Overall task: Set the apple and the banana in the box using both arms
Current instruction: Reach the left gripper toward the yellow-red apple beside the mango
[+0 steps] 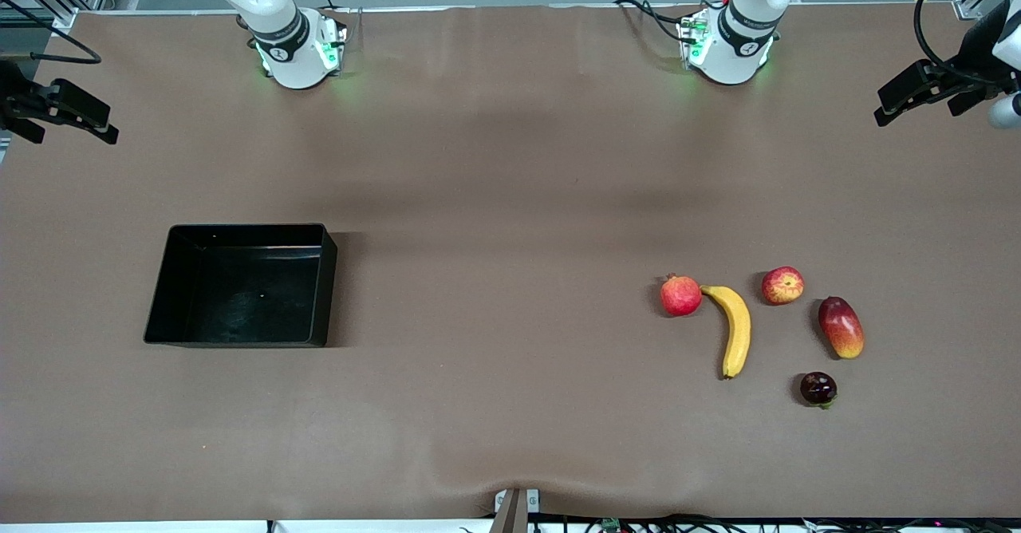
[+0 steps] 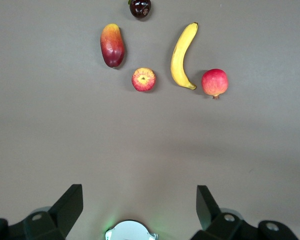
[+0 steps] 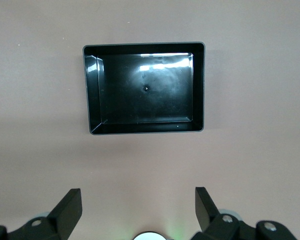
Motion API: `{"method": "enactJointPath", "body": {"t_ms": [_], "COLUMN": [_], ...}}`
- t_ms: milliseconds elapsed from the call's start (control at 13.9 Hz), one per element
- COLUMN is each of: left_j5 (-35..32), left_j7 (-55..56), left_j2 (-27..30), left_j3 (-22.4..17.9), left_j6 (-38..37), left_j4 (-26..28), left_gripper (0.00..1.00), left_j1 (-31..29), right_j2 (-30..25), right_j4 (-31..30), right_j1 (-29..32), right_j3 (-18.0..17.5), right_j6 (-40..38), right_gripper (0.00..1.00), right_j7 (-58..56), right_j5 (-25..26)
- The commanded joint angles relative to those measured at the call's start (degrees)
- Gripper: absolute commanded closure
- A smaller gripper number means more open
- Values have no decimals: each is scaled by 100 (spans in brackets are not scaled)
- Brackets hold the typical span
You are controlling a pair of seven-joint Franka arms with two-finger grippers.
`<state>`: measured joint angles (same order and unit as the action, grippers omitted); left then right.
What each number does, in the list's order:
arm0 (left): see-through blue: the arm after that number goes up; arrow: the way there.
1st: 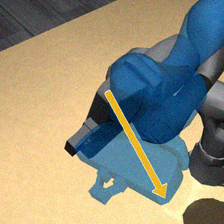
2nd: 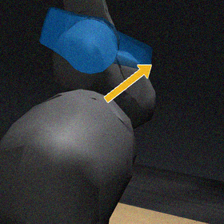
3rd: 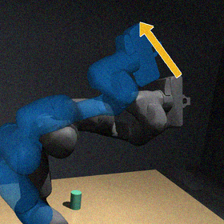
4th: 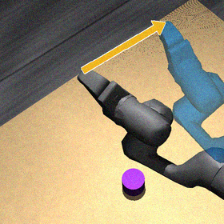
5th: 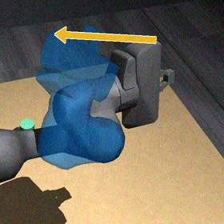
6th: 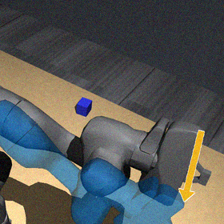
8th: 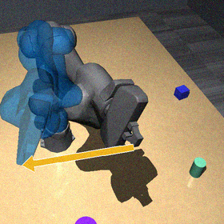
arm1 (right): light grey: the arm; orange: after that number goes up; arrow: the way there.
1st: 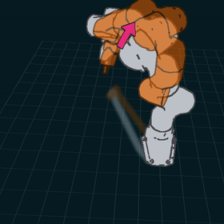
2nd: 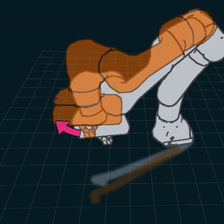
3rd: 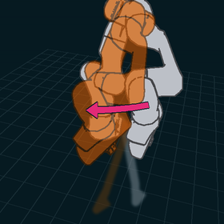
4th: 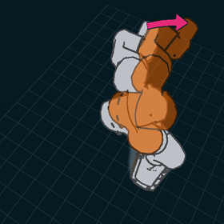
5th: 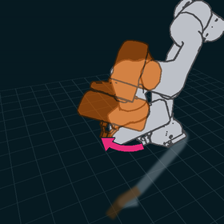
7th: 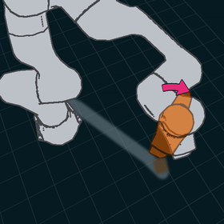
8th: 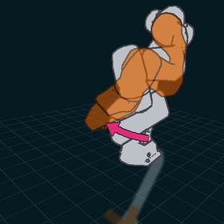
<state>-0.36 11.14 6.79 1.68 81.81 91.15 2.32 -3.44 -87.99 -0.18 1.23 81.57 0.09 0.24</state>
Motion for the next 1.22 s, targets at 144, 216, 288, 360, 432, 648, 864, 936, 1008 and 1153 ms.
{"method": "enactJointPath", "body": {"t_ms": [144,216,288,360,432,648,864,936,1008,1153], "left_j5": [28,19,-7,-8,-16,-34,-139,-139,-139,-139], "left_j7": [-68,-60,-42,-59,1,-7,-15,-68,-68,-68], "left_j2": [-81,-107,-203,-344,-467,-1029,-1329,-1390,-1452,-1767], "left_j3": [16,16,16,-1,16,-19,-10,-1,-1,-10], "left_j6": [-130,-130,-130,-130,-121,254,1456,2027,2615,3549], "left_j4": [-124,-124,-124,-132,-98,7,735,1103,1481,1905], "left_gripper": [0,0,0,0,0,0,0,0,0,0], "left_j1": [-21,-30,-4,-21,-30,-47,-248,-336,-329,-329], "right_j2": [-87,-87,-78,-78,-70,-69,-69,-69,-69,-69], "right_j4": [-130,-130,-139,-131,-130,-130,-130,-122,-122,-122], "right_j1": [-88,-88,-88,-88,-96,-167,-237,-237,-237,-237], "right_j3": [-26,-26,-26,-26,-26,-26,-26,-26,-26,-26], "right_j6": [-19,-10,-10,-10,-1,25,52,52,52,52], "right_gripper": [0,0,0,0,0,0,0,0,0,0], "right_j7": [79,88,88,88,88,97,158,158,158,158], "right_j5": [108,108,108,108,108,108,125,125,125,125]}}
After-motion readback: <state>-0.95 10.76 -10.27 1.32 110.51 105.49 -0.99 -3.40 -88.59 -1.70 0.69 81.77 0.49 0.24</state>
